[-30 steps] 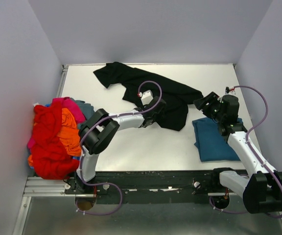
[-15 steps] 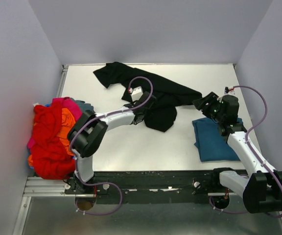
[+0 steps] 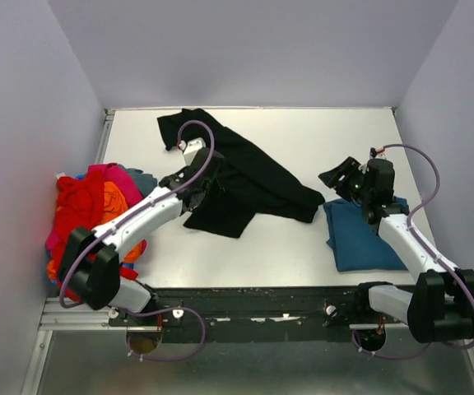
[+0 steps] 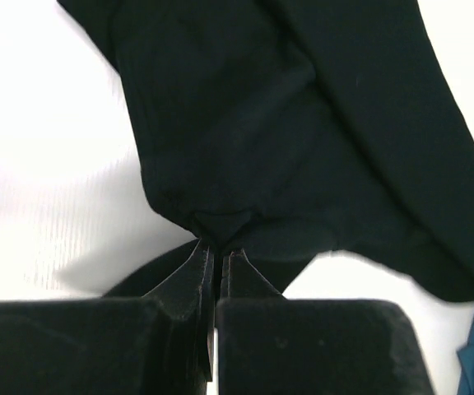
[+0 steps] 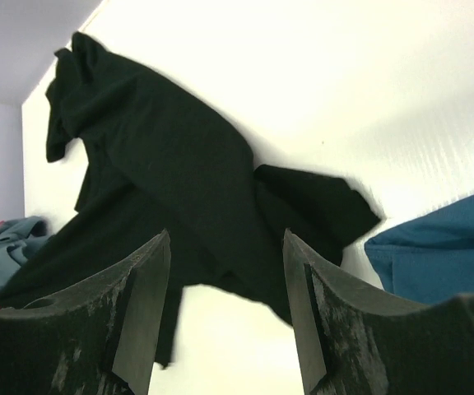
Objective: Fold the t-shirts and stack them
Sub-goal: Flatten out the tshirt
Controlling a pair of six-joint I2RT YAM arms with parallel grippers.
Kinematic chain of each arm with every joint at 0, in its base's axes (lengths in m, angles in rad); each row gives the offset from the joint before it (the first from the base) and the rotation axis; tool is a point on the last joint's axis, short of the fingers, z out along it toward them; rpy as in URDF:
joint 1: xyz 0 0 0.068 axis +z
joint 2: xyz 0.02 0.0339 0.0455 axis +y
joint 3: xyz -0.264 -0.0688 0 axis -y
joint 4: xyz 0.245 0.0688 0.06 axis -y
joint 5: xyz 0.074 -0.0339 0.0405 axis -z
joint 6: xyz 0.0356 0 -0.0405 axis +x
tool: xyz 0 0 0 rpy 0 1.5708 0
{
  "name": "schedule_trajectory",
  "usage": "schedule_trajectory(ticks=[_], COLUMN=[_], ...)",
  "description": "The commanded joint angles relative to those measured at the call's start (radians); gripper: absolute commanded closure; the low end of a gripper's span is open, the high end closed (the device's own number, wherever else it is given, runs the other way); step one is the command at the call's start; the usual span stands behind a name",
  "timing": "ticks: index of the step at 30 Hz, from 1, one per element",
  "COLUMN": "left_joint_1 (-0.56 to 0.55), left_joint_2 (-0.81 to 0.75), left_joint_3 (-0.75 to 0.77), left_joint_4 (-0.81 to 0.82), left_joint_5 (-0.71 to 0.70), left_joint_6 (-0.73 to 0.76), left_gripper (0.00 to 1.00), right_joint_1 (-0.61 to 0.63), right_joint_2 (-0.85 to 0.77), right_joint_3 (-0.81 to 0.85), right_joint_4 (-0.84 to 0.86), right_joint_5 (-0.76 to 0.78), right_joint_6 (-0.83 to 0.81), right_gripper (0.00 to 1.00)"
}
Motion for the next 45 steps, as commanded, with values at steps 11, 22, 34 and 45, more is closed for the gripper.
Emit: schedule_trajectory(ticks=[11,22,34,45], left_joint_1=[0.123,0.196,0.264,0.294], left_joint_2=[0.487,0.17,0.287,0.39], left_joint_3=[0.372,0.107,0.032,0.072], left_joint_4=[0.0,-0.034,0.044,0.065], left_joint_5=[0.068,-0.058,0.059,0.088], left_joint_6=[0.131,0.174,0.237,0.271], left_gripper=[0.62,0.31,0.42,0.37], right_joint_1=[0.124,0.147,0.149,0.149], right_joint_2=[0.172,0.204,0.203,0.207], right_joint_3=[0.139,0.148,0.143,0.145], right_joint_4=[-0.101,-0.08,-0.074,-0.074], right_joint_5=[0.035,0.024,0.022,0.012], right_joint_6=[-0.098,-0.093,-0.092,-0.093], right_gripper=[0.34,0.34,0.34,0.35])
